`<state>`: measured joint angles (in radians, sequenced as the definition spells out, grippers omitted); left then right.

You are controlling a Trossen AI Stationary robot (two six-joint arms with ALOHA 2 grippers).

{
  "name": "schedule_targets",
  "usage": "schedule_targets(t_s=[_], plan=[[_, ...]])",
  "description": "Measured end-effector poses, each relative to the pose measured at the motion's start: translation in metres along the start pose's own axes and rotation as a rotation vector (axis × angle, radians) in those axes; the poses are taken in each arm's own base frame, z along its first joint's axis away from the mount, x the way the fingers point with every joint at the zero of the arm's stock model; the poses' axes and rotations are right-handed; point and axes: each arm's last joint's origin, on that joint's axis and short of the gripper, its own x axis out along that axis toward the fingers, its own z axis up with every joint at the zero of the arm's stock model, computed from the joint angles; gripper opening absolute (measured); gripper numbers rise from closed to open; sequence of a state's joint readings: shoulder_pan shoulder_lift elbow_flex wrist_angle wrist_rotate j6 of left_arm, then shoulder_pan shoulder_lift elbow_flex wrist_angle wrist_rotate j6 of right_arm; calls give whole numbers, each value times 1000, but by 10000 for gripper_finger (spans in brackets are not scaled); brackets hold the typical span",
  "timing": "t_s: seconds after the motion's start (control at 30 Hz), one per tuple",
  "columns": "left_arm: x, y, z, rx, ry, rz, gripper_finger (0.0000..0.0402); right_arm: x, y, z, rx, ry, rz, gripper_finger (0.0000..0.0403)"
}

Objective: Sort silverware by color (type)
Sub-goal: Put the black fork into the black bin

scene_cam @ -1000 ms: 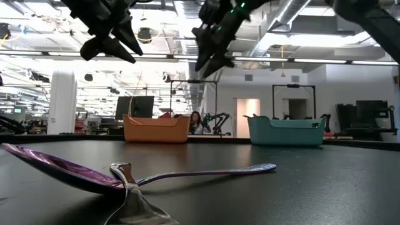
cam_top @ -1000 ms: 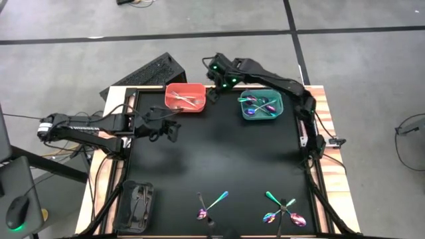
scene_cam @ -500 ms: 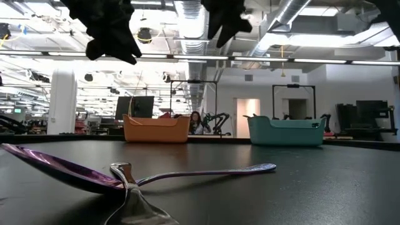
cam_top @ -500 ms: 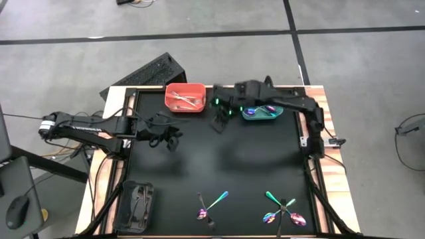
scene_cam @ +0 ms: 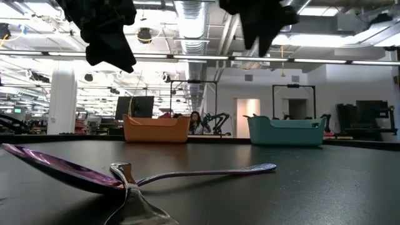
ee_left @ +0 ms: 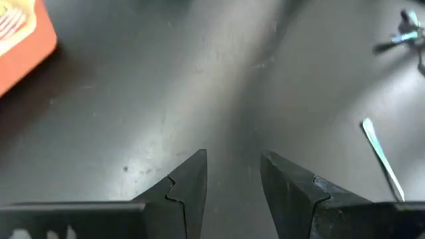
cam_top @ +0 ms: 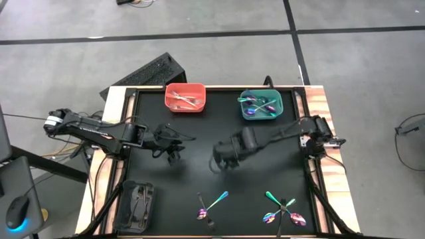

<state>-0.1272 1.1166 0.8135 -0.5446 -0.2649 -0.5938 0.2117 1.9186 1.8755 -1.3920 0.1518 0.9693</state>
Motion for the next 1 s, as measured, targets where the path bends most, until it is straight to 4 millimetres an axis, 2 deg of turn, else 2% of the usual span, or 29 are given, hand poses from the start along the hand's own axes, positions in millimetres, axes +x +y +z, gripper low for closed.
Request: schedule_targets(t_s=[0.17, 0.47, 0.6, 0.7, 0.87, 1.0], plan=[[-2, -7, -1, 16, -23, -30, 125, 9, 4, -41, 104, 45, -6, 209], [-3, -12, 5, 55, -90, -68, 125, 19, -25, -123, 393, 103, 28, 209], [-3, -14, 8, 65, -129, -76, 125, 25, -30, -164, 496, 241, 43, 209], [-3, -15, 10, 85, -154, -78, 125, 24, -30, -192, 583, 268, 41, 209], [-4, -14, 12, 92, -187, -46, 125, 24, -22, -231, 618, 301, 68, 205], [-3, -12, 16, 89, -209, -35, 125, 32, -15, -255, 558, 338, 80, 194]])
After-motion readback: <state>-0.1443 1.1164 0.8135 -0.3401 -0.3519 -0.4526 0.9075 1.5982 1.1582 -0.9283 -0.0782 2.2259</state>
